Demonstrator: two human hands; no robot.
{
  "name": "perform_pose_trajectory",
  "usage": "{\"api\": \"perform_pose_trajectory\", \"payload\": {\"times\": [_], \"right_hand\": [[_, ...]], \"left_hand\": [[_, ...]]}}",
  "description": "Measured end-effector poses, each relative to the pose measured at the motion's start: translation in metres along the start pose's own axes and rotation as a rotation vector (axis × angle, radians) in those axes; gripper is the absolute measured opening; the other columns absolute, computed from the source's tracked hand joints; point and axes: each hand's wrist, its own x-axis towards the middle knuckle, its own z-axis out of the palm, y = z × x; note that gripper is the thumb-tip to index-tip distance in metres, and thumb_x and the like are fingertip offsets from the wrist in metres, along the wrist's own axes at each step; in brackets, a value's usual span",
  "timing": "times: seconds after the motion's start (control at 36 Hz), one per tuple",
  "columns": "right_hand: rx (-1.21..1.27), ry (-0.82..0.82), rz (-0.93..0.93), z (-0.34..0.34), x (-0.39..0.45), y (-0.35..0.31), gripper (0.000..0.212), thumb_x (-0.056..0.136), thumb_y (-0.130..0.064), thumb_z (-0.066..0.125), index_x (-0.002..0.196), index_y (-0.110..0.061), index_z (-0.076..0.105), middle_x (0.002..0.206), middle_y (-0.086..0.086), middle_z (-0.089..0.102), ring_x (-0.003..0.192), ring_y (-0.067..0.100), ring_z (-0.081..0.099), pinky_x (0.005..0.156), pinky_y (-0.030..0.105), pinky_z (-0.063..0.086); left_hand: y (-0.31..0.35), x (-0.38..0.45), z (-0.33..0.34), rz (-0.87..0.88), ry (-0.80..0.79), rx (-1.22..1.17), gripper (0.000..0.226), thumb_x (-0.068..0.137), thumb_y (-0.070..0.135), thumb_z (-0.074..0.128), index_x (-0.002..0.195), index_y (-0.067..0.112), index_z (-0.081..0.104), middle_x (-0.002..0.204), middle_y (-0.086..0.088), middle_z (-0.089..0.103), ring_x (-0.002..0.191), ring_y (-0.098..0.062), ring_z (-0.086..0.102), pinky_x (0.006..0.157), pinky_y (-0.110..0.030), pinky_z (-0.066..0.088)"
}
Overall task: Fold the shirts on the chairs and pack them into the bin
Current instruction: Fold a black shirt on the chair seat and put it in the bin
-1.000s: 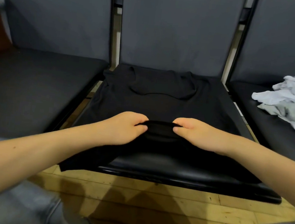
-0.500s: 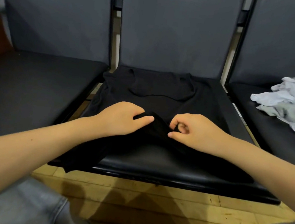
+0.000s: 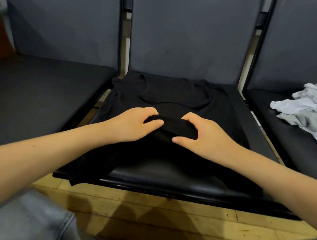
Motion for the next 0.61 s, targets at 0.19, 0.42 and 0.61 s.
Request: {"api": "perform_pose_trajectory", "payload": {"times": [0.19,0.42,0.61], "right_hand": [[-0.027,0.069,-0.091,-0.011,0.007,0.022,0.011,0.094,-0.013,0.056,0.091,-0.023,0.062,0.072,-0.019,0.059,0.070,-0.010,0.055,0.067,0.009,0.039],[-0.245,0.103,-0.030,-0.033,0.010,0.039,0.015,0.093,-0.011,0.054,0.097,-0.015,0.067,0.080,-0.011,0.059,0.079,0.006,0.057,0.070,0.018,0.037],[-0.429,0.186,0.125,-0.057,0.012,0.054,0.027,0.089,-0.006,0.051,0.111,-0.010,0.068,0.110,0.012,0.062,0.105,0.033,0.057,0.089,0.035,0.042]], "left_hand": [[-0.011,0.003,-0.003,0.099,-0.020,0.143,0.029,0.089,0.046,0.062,0.098,0.019,0.058,0.089,0.007,0.065,0.081,-0.009,0.060,0.076,-0.027,0.047],[-0.026,0.012,-0.012,0.130,0.104,0.280,0.009,0.099,0.023,0.047,0.091,0.023,0.051,0.072,0.014,0.053,0.071,-0.012,0.053,0.066,-0.027,0.035],[-0.037,0.011,-0.038,0.055,0.223,0.449,0.021,0.098,0.016,0.045,0.110,0.012,0.061,0.098,-0.007,0.067,0.090,-0.027,0.060,0.071,-0.034,0.041]]}}
